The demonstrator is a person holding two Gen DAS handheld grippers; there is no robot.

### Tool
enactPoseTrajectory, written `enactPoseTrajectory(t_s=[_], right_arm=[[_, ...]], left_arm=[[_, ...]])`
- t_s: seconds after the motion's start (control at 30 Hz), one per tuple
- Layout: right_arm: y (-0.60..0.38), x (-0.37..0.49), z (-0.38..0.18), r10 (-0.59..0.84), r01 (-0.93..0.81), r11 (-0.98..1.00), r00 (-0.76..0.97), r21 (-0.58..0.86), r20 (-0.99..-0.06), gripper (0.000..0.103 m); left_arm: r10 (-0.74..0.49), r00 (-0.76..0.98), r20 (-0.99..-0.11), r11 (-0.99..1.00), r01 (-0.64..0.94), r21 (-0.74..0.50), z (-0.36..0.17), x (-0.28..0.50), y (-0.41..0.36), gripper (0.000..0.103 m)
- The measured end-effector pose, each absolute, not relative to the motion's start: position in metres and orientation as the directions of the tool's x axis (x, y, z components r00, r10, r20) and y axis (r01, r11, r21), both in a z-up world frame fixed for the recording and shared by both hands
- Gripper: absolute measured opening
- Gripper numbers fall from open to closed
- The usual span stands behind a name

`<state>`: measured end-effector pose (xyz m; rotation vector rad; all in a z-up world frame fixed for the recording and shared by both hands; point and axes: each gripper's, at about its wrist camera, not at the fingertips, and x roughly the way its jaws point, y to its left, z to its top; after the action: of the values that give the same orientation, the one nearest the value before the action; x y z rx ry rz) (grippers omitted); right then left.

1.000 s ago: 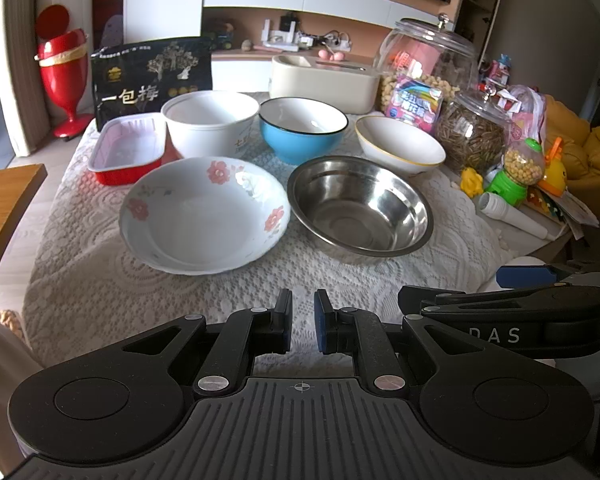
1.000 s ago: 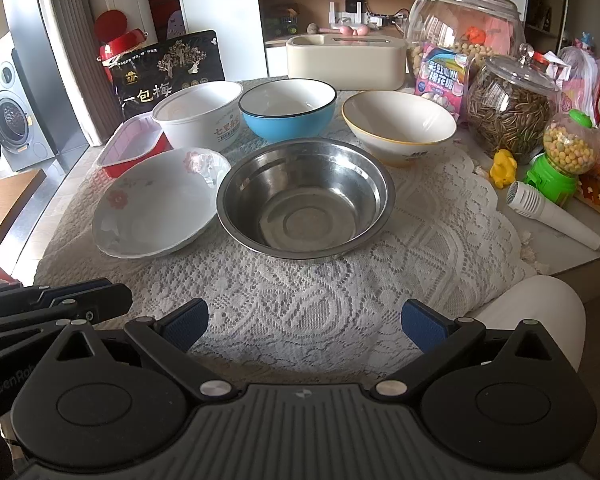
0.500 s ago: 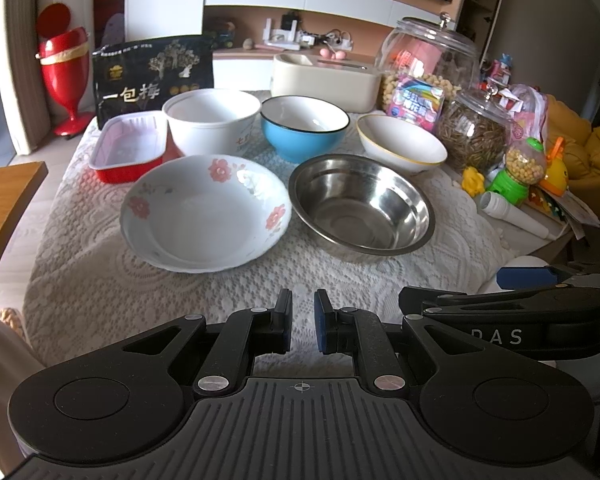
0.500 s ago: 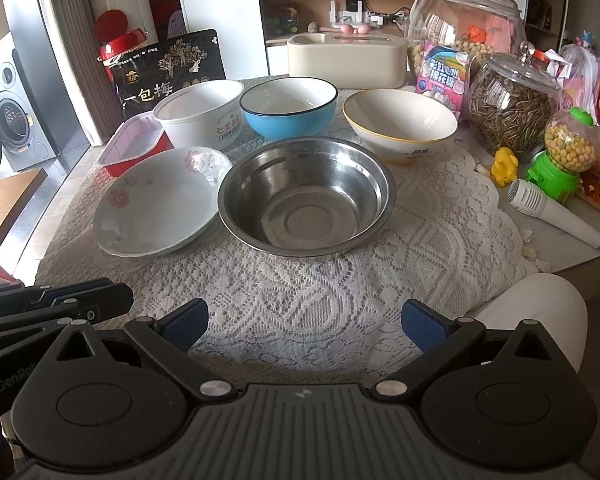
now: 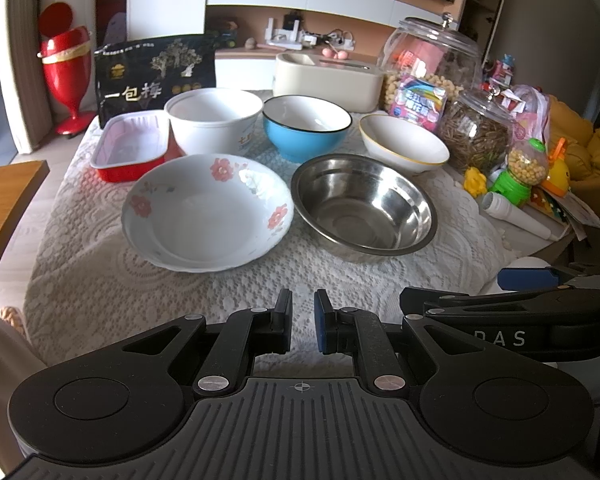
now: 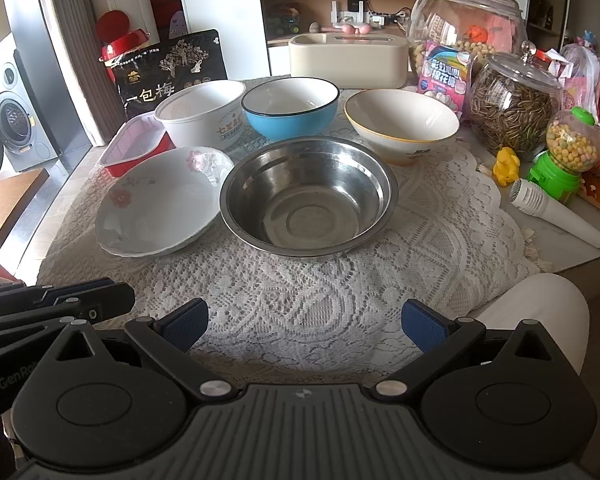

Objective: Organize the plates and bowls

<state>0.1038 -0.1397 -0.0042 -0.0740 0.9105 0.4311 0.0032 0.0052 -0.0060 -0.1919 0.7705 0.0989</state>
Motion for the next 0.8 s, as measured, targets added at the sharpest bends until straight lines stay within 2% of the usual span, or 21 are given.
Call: enactPoseTrajectory(t_s=[0.23,0.43,0.53,0.67,0.8], right_arm=[[-0.145,0.112,-0.007,0.364,-0.4,0.904,0.528,0.154,-0.768,0.103],[-0.172,0.134,-0.005,0.457,-0.377,0.885,0.597,0.271,-0.66,0.103],[-0.182,0.15,-0.011,0.471,-0.366,0.88,0.608,0.301,-0.639,0.103],[-0.195,0.177,-0.029,0.517,-0.357,0.856,0.584,0.374,-0.626,0.102],[-0.202,0.217,-0.052,0.594,-0.337,0.804,0.504,0.49,-0.627,0.102]], left_arm=[[0.023,0.72,-0.693,0.971,-0.182,-0.157,-0.011,0.007,0.016,0.014],[-0.074,0.719,-0.691,0.947,-0.166,-0.275,-0.011,0.036,0.028,0.014],[-0.053,0.689,-0.723,0.942,-0.207,-0.266,-0.014,0.056,0.029,0.014],[-0.065,0.735,-0.675,0.965,-0.127,-0.231,-0.012,0.082,0.036,0.014],[-0.133,0.73,-0.671,0.947,-0.106,-0.302,-0.017,0.126,0.057,0.014]])
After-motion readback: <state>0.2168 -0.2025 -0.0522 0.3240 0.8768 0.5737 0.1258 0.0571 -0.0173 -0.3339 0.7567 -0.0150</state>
